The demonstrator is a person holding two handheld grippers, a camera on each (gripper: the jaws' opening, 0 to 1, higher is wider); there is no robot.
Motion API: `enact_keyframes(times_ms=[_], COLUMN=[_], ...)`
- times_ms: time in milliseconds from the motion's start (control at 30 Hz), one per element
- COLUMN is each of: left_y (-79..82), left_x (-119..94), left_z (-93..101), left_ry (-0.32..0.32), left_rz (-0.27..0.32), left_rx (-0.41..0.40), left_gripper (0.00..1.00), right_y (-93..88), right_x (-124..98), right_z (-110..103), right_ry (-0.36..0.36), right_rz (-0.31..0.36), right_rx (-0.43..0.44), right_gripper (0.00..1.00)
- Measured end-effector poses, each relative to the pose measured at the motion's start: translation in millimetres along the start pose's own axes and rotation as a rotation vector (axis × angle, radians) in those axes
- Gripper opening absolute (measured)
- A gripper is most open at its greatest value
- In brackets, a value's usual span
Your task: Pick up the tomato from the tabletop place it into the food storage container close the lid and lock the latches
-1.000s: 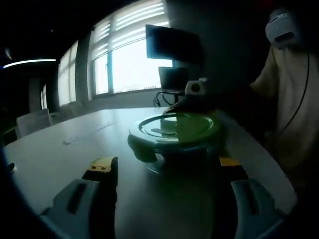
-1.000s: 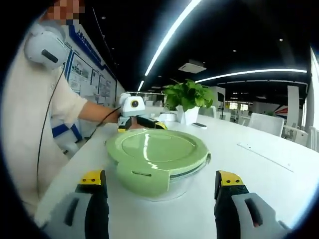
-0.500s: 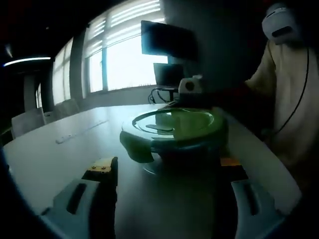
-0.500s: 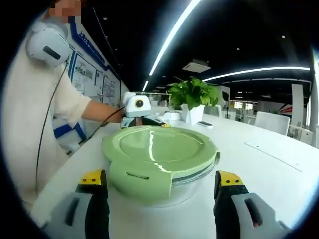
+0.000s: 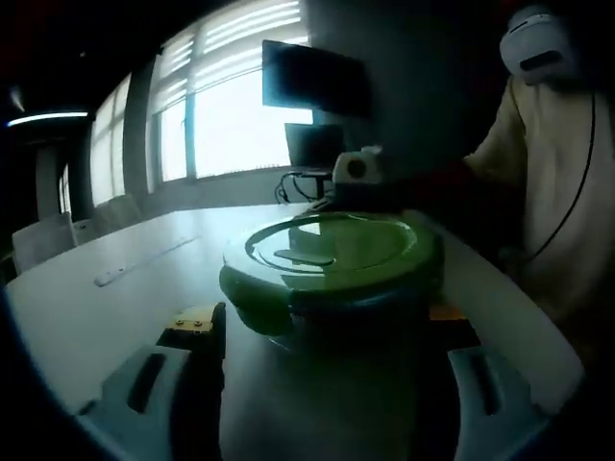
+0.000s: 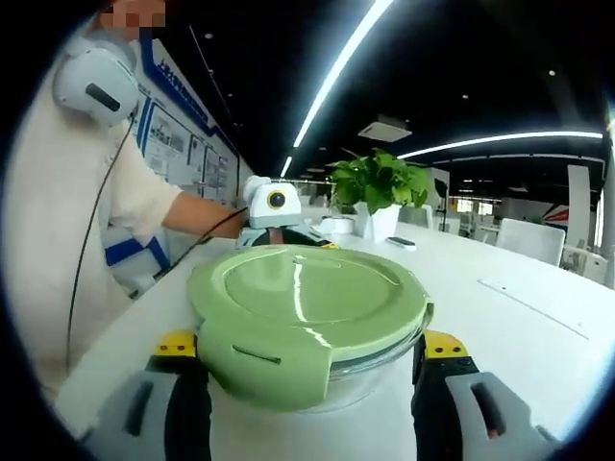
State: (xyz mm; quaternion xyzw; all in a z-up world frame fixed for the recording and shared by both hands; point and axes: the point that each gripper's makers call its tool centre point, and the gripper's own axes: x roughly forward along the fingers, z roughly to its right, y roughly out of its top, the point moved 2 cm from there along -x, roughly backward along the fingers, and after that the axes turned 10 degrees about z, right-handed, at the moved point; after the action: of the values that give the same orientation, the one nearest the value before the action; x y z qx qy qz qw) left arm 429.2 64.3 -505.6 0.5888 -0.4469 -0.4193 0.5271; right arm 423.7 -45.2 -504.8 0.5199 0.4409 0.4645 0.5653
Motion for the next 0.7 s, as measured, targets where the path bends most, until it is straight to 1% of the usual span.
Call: enact_keyframes(times_ms=[133, 433, 700], left_y=[0.9, -1.0, -6.6], left_x=[6, 8, 13], left_z=[0.7, 0.0, 0.4], left_ry=[-0.017, -0.035, -0.056], left_rz=[-0.001, -0.003, -0.012], left_rx=[0.008, 0.002, -0.006], left_gripper=[0.74, 0.73, 0.73], right_y=[-0.5, -2.2, -2.3], right_x=[1, 2, 3], right_z=[0, -1, 0], right_ry=[0.001, 0.013, 0.017], right_rz=[-0.001, -0.001, 0.006], right_rx=[0.0, 0.012, 0.01], right_gripper=[0.82, 0.81, 0.81])
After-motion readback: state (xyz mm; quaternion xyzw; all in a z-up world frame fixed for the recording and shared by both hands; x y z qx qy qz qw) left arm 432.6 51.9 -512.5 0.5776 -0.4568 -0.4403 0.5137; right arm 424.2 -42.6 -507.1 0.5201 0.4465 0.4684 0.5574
